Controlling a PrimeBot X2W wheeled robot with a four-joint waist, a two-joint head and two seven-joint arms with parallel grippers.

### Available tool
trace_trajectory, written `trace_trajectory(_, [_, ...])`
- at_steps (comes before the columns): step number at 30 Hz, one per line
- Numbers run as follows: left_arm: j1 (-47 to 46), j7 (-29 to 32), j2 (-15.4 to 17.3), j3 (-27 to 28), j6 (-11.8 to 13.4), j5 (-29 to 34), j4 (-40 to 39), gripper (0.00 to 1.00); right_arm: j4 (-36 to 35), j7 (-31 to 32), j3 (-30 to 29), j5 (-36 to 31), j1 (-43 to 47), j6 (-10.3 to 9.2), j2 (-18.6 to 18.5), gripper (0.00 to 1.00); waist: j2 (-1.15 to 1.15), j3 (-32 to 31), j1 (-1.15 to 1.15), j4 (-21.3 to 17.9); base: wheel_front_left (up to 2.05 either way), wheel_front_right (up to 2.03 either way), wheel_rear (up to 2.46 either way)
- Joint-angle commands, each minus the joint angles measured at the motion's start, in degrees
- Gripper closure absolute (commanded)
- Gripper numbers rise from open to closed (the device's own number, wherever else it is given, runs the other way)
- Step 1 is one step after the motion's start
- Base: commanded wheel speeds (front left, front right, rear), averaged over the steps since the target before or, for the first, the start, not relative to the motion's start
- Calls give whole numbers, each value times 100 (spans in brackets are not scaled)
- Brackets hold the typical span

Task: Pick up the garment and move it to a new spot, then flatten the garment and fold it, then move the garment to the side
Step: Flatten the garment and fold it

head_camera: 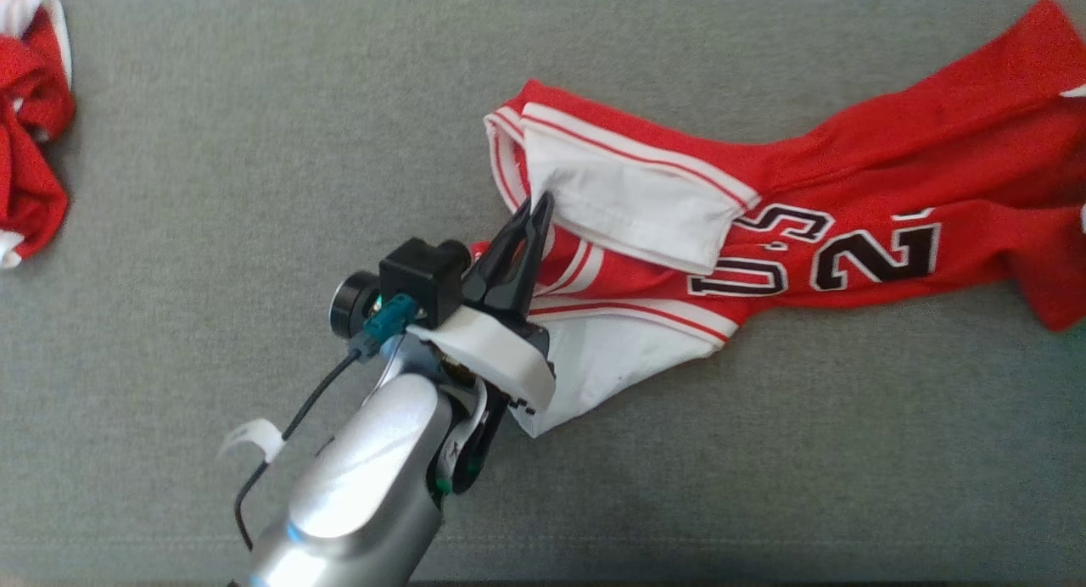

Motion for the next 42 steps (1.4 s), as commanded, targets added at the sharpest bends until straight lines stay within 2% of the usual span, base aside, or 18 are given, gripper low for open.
trace_trajectory(1, [-193,-35,39,129,-16,60,-222,100,-28,-47,81,-39,-144,-5,-133,0,0,202,0,139,0,0,0])
trace_trajectory(4, [-280,-50,34,83,-16,94,-269,100,330,28,262,-13,-385,-5,-172,0,0,346,0,209,0,0,0])
trace_trajectory(5, [-301,-58,32,79,-10,99,-278,100,417,61,354,29,-438,-5,-172,3,0,380,0,216,0,0,0])
trace_trajectory(6, [-314,-68,31,83,-3,97,-282,100,485,63,433,68,-474,-5,-176,63,0,400,0,215,0,0,0])
trace_trajectory(7, [-321,-79,30,91,5,94,-281,100,552,77,516,112,-493,-5,-176,100,0,410,0,211,0,0,0])
trace_trajectory(16, [-251,-195,98,297,93,36,-283,100,615,-104,1109,670,-339,-5,-182,100,0,163,0,51,0,0,0])
trace_trajectory(23, [-59,-256,262,584,210,29,-503,100,-241,-645,1584,1292,54,-5,-173,100,0,-228,0,-156,0,0,0])
trace_trajectory(31, [201,-276,579,1038,376,108,-1174,100,-2079,-871,1931,1846,849,-5,-256,100,0,-745,0,-384,0,0,0])
trace_trajectory(40, [-166,-263,1077,1614,439,315,-2247,100,-4955,-195,1670,2146,1525,-5,-144,100,0,-1261,0,-471,0,0,0])
trace_trajectory(41, [-166,-263,1077,1614,439,315,-2247,100,-4955,-195,1670,2146,1525,-5,-144,100,0,-1261,0,-471,0,0,0])
trace_trajectory(42, [-269,-246,1119,1674,434,310,-2349,100,-5239,-119,1609,2145,1563,-5,-136,100,0,-1317,0,-465,0,0,0])
